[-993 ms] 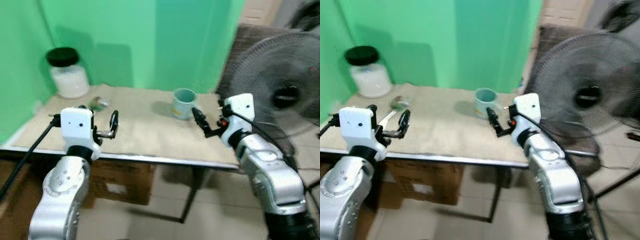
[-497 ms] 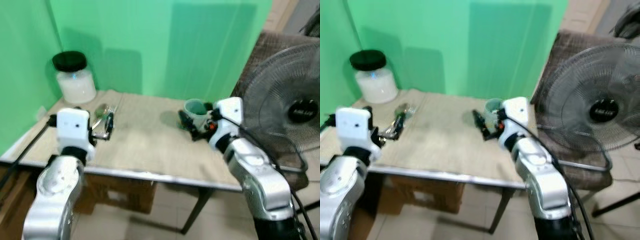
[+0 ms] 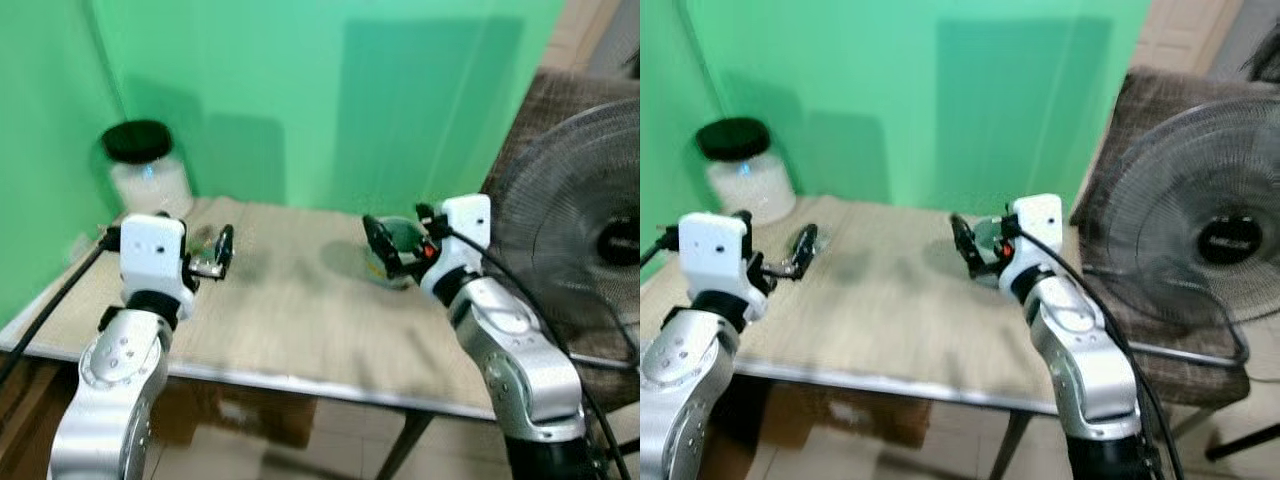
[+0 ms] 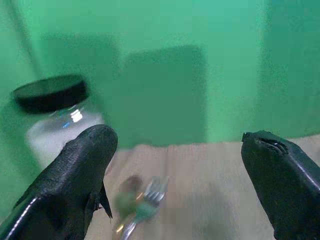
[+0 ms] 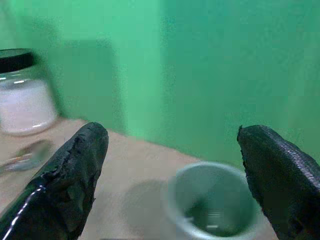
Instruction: Setting the table
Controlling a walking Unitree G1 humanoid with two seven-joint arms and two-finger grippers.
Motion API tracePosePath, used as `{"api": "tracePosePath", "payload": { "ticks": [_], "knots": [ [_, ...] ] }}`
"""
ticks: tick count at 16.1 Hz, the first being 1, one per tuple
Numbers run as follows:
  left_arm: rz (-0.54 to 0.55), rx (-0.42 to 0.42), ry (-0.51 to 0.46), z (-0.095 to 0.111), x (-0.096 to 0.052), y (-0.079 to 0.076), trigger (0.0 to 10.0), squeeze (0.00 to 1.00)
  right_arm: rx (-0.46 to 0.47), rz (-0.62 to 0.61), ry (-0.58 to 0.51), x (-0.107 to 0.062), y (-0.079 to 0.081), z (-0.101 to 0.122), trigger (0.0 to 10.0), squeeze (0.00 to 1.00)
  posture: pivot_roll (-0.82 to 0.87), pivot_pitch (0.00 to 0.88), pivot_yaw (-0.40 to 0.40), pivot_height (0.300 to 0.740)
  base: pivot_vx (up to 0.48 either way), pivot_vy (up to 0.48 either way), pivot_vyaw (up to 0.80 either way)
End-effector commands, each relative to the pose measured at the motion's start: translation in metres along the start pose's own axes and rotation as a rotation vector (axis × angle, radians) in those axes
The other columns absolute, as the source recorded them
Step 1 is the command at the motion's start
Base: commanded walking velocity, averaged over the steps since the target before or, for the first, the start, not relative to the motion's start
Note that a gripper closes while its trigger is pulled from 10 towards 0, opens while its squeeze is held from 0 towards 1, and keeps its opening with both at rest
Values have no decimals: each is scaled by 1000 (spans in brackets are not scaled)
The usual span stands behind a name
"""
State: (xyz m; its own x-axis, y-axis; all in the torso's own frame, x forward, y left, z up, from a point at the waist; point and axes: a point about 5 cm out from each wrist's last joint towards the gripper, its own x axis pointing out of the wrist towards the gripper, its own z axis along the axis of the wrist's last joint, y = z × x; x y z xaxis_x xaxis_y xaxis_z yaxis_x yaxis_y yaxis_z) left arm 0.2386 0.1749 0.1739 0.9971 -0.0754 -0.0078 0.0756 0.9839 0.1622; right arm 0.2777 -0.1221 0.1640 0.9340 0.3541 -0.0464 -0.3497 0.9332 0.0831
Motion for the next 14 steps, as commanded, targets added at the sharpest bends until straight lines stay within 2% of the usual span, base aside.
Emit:
{"api": "tracePosePath", "payload": {
  "ticks": [1, 2, 4, 10, 12, 14],
  "knots": [
    [-31, 3, -12, 3, 2, -8, 10000, 667, -3, -48, -12, -4, -11, 2, 10000, 0, 104, 0, -7, 740, 0, 0, 0],
    [-29, -9, -8, 2, 2, -8, 10000, 659, 1, -52, -13, -5, -11, 2, 10000, 0, 104, 0, -7, 740, 0, 0, 0],
    [-28, -12, -9, 2, 3, -7, 10000, 647, 1, -51, -10, -4, -11, 2, 10000, 0, 106, 0, -10, 740, 0, 412, -250],
    [-31, 1, -7, 3, 5, -3, 10000, 643, 12, -51, -12, -3, -8, 0, 10000, 0, 113, 0, -1, 740, 0, 480, -800],
    [-30, 14, -5, 4, 6, -2, 10000, 643, 14, -54, -14, -4, -9, 0, 10000, 0, 113, 0, -1, 740, 0, 416, -278],
    [-23, 64, -6, 5, 8, 1, 10000, 667, 12, -57, -17, -3, -9, 1, 10000, 0, 114, 0, 7, 740, 0, -240, 0]
  ]
}}
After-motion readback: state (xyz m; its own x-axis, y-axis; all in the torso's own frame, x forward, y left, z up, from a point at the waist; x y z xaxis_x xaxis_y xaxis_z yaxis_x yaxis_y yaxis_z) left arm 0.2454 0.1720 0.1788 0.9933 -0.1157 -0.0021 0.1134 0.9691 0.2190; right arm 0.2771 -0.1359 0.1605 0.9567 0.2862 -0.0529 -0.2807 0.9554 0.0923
